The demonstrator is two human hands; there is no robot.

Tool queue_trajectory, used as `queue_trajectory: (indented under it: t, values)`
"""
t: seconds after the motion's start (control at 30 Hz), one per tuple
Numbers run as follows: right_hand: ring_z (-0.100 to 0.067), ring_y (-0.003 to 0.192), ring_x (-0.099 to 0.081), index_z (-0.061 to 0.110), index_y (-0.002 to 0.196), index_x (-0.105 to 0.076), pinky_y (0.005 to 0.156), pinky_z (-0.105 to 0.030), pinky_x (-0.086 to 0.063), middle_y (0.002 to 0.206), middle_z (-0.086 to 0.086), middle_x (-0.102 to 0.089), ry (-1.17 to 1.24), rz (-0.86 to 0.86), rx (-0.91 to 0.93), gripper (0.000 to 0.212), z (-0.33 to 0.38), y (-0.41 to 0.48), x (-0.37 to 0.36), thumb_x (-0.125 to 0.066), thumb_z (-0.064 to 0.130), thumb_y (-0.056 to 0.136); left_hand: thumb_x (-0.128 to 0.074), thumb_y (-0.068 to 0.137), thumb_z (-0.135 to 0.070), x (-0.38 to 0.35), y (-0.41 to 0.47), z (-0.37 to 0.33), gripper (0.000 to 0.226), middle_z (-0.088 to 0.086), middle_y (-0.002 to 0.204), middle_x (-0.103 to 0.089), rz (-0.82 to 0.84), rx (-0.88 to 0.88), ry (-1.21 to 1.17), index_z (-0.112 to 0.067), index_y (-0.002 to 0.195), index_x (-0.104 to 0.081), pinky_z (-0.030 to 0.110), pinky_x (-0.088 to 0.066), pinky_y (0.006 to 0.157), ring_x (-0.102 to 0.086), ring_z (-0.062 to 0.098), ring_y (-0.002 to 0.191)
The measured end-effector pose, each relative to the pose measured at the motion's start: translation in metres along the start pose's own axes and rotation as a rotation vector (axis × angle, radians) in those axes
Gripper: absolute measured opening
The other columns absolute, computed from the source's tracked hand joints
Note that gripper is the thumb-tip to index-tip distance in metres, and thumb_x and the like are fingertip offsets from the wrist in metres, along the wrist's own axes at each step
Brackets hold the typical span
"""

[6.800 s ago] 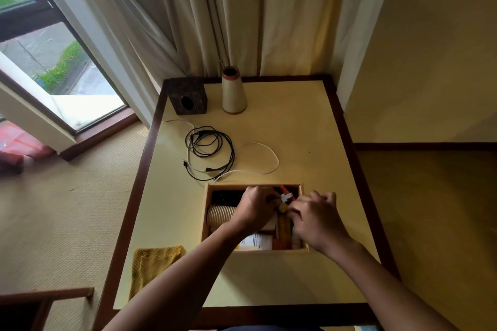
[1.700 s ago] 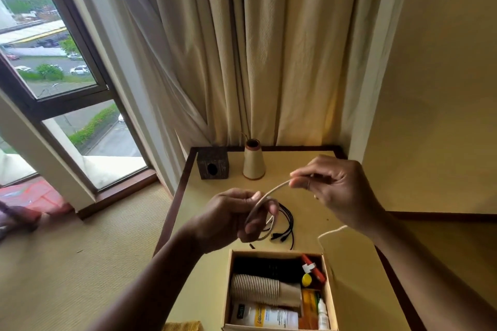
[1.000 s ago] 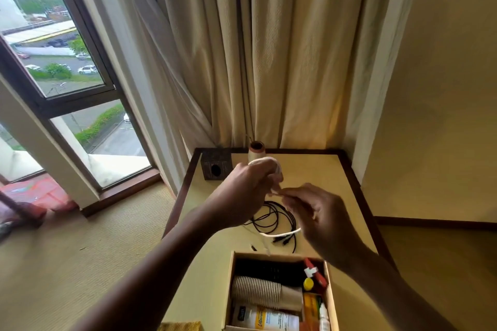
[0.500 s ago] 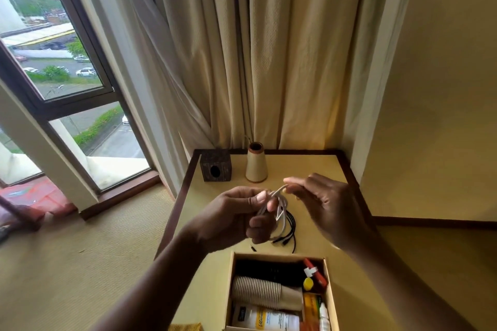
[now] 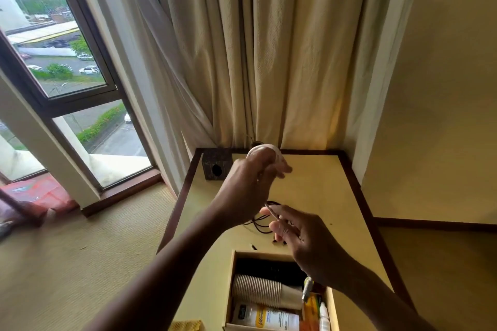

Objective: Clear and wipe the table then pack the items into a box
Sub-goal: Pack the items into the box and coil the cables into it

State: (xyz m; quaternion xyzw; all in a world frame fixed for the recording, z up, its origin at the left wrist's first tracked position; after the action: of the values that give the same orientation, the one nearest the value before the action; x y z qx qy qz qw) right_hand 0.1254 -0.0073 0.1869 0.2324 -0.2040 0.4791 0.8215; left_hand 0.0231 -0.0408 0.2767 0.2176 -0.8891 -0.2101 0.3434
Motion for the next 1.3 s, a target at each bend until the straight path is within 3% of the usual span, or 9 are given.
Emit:
queue_trajectory:
  t: [0.13,0.27,0.33,0.43,0.53,0.7,0.8,0.97,1.3]
  values:
    - [0.006,0.087,-0.067,0.029,0.124,-0.067,0.07,-0.017,-0.055,0.099,0.014,-0.072,-0.002,-0.013,0.042,0.027,0.02,0.001,0.03,-0.06,0.033,0.098,-0.05,0.104,-0.006,-0.025,-0.007,0.027,0.014,-0.002,0.093,-0.063,0.31,0.029,0.2,-0.009,0.098,-0.063,0.028,-0.056,0.064,-0.066,0.008,0.079]
    - [-0.001,0.085,-0.069,0.02,0.112,-0.075,0.072,-0.022,-0.057,0.095,0.013,-0.072,-0.247,-0.009,0.268,0.024,0.042,0.006,0.057,-0.071,0.031,0.091,-0.048,0.102,-0.024,-0.038,-0.028,0.055,0.033,0.008,0.075,-0.057,0.571,0.389,-0.264,0.005,0.095,-0.063,0.029,-0.043,0.055,-0.053,0.022,0.063]
    - [-0.003,0.082,-0.068,0.02,0.109,-0.077,0.07,-0.025,-0.058,0.093,0.013,-0.072,-0.316,0.033,0.33,0.022,0.045,0.01,0.058,-0.073,0.031,0.09,-0.044,0.102,-0.035,-0.045,-0.041,0.058,0.048,0.01,0.071,-0.049,0.698,0.461,-0.403,0.01,0.099,-0.062,0.026,-0.039,0.056,-0.045,0.019,0.06]
    - [-0.006,0.085,-0.069,0.022,0.109,-0.077,0.072,-0.028,-0.059,0.093,0.013,-0.073,-0.272,0.194,0.285,0.021,0.042,0.016,0.049,-0.075,0.027,0.088,-0.048,0.104,-0.033,-0.052,-0.055,0.053,0.036,0.009,0.067,-0.037,0.808,0.487,-0.7,-0.004,0.093,-0.065,0.027,-0.031,0.051,-0.034,0.017,0.054]
    - [-0.003,0.094,-0.069,0.025,0.111,-0.076,0.082,-0.027,-0.059,0.097,0.016,-0.074,-0.137,0.363,0.099,0.023,0.024,0.019,0.046,-0.075,0.018,0.088,-0.05,0.104,-0.027,-0.055,-0.065,0.05,0.027,0.0,0.06,-0.034,0.805,0.513,-1.044,-0.01,0.084,-0.057,0.029,-0.023,0.047,-0.028,0.014,0.049]
    - [-0.007,0.105,-0.054,0.033,0.107,-0.075,0.088,-0.033,-0.05,0.102,0.019,-0.062,-0.386,-0.223,0.254,0.02,0.035,0.023,0.068,-0.068,0.031,0.089,-0.043,0.104,-0.02,-0.064,-0.067,0.028,0.023,-0.001,0.063,-0.026,0.643,0.479,-1.558,-0.011,0.085,-0.052,0.029,-0.018,0.049,-0.016,0.014,0.049]
    - [-0.006,0.093,-0.066,0.02,0.108,-0.073,0.079,-0.03,-0.058,0.095,0.011,-0.07,-0.081,-0.406,0.171,0.024,0.025,0.012,0.058,-0.063,0.031,0.091,-0.043,0.104,-0.02,-0.065,-0.059,0.023,0.021,-0.002,0.065,-0.027,0.483,0.459,-1.703,-0.011,0.087,-0.05,0.027,-0.024,0.053,-0.023,0.011,0.053]
    - [-0.011,0.084,-0.075,0.024,0.103,-0.072,0.074,-0.029,-0.063,0.092,0.01,-0.077,0.366,-0.534,-0.116,0.016,-0.01,0.003,0.053,-0.063,0.012,0.095,-0.037,0.109,-0.027,-0.072,-0.059,0.036,0.028,-0.002,0.065,-0.028,0.351,0.565,-1.618,-0.009,0.091,-0.049,0.025,-0.032,0.053,-0.028,0.011,0.054]
    - [-0.017,0.072,-0.071,0.015,0.095,-0.076,0.065,-0.03,-0.06,0.086,-0.011,-0.074,0.756,-0.526,-0.364,0.025,-0.031,0.004,0.045,-0.057,0.0,0.097,-0.04,0.11,-0.031,-0.07,-0.056,0.041,0.035,-0.002,0.061,-0.025,0.442,0.654,-1.435,-0.004,0.095,-0.056,0.022,-0.026,0.046,-0.025,0.009,0.047]
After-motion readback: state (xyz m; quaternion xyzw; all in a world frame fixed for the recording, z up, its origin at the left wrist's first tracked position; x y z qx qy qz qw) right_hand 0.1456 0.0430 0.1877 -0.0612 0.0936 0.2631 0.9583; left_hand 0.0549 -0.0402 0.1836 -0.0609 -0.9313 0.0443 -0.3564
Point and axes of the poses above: each hand's wrist, its own y-axis towards the middle knuckle, its own x-axis out of the back of the hand, z = x × y, the point moved 10 cm from there along y, towards the middle knuckle
